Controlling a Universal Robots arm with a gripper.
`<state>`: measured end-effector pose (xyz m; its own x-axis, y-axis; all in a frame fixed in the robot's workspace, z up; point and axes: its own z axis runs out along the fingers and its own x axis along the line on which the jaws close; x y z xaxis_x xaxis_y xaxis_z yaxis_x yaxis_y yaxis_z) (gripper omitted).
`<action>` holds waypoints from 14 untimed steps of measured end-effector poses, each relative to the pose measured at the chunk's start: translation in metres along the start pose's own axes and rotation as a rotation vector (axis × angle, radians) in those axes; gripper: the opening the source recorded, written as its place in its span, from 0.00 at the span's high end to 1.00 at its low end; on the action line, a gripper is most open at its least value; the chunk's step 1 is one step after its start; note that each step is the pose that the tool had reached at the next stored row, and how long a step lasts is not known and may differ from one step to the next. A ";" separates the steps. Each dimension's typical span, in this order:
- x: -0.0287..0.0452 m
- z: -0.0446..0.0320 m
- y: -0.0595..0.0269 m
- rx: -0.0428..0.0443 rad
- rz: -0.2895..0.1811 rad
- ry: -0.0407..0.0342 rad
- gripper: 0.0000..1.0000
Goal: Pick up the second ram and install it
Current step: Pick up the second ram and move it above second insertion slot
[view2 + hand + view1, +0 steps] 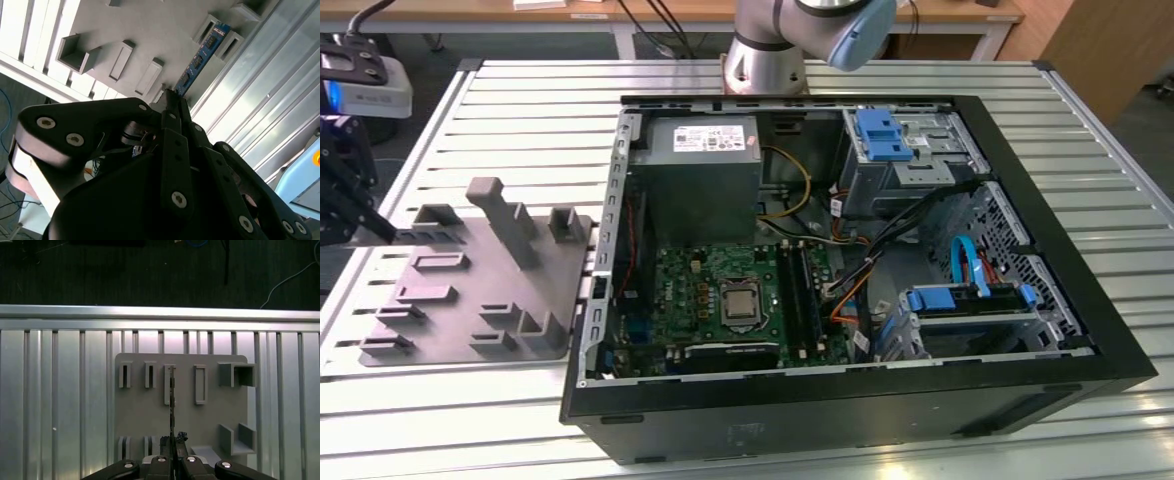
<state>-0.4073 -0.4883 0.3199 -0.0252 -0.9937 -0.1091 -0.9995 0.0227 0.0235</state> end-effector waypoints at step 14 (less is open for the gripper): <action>-0.0014 -0.0129 0.0003 -0.0002 0.000 -0.0065 0.86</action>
<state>-0.4073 -0.4883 0.3329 -0.0252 -0.9930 -0.1156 -0.9995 0.0226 0.0237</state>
